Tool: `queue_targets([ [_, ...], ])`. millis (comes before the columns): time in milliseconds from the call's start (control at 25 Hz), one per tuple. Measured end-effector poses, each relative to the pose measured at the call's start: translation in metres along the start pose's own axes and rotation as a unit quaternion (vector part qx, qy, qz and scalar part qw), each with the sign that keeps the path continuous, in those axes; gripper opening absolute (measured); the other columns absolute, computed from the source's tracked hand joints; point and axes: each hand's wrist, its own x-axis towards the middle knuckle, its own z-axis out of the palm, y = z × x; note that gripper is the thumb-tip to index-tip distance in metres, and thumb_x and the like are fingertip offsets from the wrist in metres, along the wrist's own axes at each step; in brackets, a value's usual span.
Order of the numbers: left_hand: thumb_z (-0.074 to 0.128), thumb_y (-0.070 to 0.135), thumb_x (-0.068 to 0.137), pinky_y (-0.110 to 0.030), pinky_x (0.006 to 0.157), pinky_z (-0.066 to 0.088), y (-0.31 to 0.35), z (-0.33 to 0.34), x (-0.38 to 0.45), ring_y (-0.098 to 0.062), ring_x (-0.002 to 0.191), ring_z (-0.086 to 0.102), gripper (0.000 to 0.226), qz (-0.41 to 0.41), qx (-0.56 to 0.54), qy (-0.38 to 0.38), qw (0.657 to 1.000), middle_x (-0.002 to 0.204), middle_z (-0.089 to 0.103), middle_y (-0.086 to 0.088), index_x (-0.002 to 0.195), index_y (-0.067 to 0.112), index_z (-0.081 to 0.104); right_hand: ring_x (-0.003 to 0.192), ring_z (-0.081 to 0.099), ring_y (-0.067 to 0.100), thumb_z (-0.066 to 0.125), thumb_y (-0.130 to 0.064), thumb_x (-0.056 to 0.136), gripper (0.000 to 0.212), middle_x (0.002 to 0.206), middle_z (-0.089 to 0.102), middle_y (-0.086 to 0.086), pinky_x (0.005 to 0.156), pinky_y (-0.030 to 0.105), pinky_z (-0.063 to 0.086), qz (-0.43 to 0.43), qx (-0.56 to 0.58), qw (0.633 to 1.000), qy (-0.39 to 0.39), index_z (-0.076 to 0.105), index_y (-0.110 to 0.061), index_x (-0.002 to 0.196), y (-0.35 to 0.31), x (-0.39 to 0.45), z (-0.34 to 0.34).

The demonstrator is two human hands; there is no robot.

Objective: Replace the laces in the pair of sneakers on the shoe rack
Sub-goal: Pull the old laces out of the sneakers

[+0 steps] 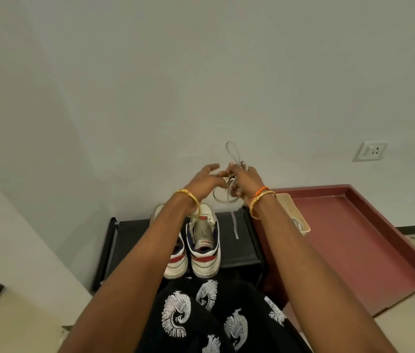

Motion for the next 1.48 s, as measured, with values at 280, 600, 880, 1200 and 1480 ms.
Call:
queue_targets([
  [280, 0.064, 0.012, 0.086, -0.019, 0.054, 0.045, -0.038, 0.030, 0.001, -0.011, 0.070, 0.056, 0.027, -0.050, 0.087, -0.067, 0.993, 0.082, 0.061, -0.004, 0.110, 0.019, 0.055, 0.030, 0.029, 0.004, 0.045, -0.023, 0.098, 0.028, 0.060, 0.047, 0.002, 0.032, 0.014, 0.022, 0.010, 0.047, 0.998, 0.045, 0.055, -0.011, 0.075, -0.007, -0.010, -0.023],
  [600, 0.057, 0.007, 0.091, -0.017, 0.047, 0.040, -0.040, 0.027, 0.007, -0.006, 0.044, 0.053, 0.019, -0.087, 0.005, 0.001, 0.996, 0.076, 0.060, -0.006, 0.103, -0.004, 0.066, 0.045, 0.042, 0.009, 0.053, -0.022, 0.093, 0.017, 0.063, 0.049, 0.000, 0.038, 0.018, 0.030, -0.039, -0.122, 0.989, 0.074, 0.057, -0.014, 0.079, -0.008, -0.006, -0.048],
  [880, 0.060, 0.016, 0.088, -0.021, 0.051, 0.034, -0.038, 0.039, 0.011, -0.010, 0.054, 0.043, 0.010, -0.152, -0.002, 0.011, 0.988, 0.068, 0.054, -0.004, 0.081, 0.009, 0.063, 0.068, 0.055, 0.014, 0.064, -0.017, 0.085, 0.004, 0.068, 0.057, -0.005, 0.069, 0.028, 0.042, -0.015, -0.298, 0.950, -0.093, 0.061, -0.017, 0.084, 0.061, -0.016, -0.039],
  [1200, 0.063, 0.030, 0.085, -0.038, 0.099, 0.044, -0.108, 0.049, 0.043, -0.029, 0.109, 0.056, 0.037, -0.164, 0.178, 0.045, 0.969, 0.118, 0.060, -0.011, 0.114, 0.007, 0.062, 0.025, 0.033, 0.003, 0.056, -0.008, 0.088, 0.021, 0.055, 0.047, 0.002, 0.029, 0.013, 0.024, 0.145, -0.116, 0.976, 0.110, 0.052, -0.011, 0.067, 0.101, 0.002, -0.118],
  [1480, 0.056, 0.034, 0.092, -0.034, 0.091, 0.043, -0.174, 0.067, 0.055, -0.035, 0.113, 0.054, 0.046, -0.182, 0.397, -0.003, 0.900, 0.121, 0.059, -0.020, 0.120, -0.002, 0.055, 0.046, 0.046, 0.019, 0.049, -0.016, 0.090, 0.017, 0.060, 0.042, 0.008, 0.049, 0.025, 0.040, 0.327, -0.014, 0.912, 0.247, 0.043, -0.007, 0.076, 0.154, 0.036, -0.235],
])
